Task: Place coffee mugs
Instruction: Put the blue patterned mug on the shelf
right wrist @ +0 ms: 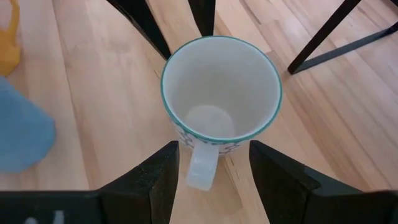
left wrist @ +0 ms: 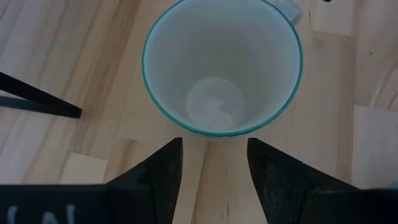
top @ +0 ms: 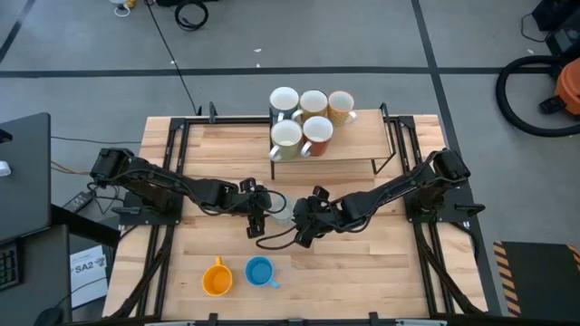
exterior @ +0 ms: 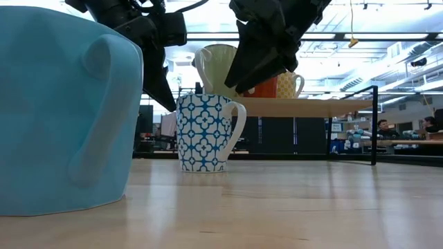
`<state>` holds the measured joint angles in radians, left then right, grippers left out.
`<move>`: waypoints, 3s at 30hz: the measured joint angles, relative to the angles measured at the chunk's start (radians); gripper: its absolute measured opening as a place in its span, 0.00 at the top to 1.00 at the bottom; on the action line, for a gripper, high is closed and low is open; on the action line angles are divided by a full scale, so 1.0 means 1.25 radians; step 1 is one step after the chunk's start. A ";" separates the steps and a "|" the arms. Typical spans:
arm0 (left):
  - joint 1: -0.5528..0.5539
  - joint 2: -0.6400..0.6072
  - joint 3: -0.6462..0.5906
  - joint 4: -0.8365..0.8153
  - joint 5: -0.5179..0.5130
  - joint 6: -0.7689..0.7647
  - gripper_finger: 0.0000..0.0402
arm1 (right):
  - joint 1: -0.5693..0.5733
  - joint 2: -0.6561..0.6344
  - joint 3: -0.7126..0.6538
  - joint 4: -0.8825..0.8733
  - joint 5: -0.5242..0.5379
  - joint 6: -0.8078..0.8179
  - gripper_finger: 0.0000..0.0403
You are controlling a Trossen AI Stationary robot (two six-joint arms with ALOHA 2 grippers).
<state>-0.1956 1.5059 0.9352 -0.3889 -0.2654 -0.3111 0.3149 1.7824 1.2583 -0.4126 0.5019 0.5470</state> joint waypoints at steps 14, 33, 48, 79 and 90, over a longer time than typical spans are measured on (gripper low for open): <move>0.000 0.000 0.000 0.007 0.000 0.000 0.53 | 0.004 0.079 0.000 0.036 0.042 -0.019 0.50; 0.000 0.000 0.000 0.007 0.000 0.000 0.53 | -0.005 0.079 0.000 0.047 0.019 -0.006 0.50; 0.000 0.000 0.000 0.007 0.000 -0.001 0.53 | -0.018 0.079 0.000 0.039 0.014 0.029 0.71; 0.000 -0.182 0.001 -0.126 0.000 0.006 0.53 | -0.018 -0.125 -0.001 -0.137 -0.031 0.063 0.80; 0.000 -0.260 0.001 -0.145 0.006 0.006 0.53 | -0.018 -0.388 0.000 -0.431 -0.049 0.179 0.80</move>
<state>-0.1955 1.1805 0.9360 -0.5705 -0.2584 -0.3035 0.2920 1.2976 1.2583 -0.9516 0.4408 0.7712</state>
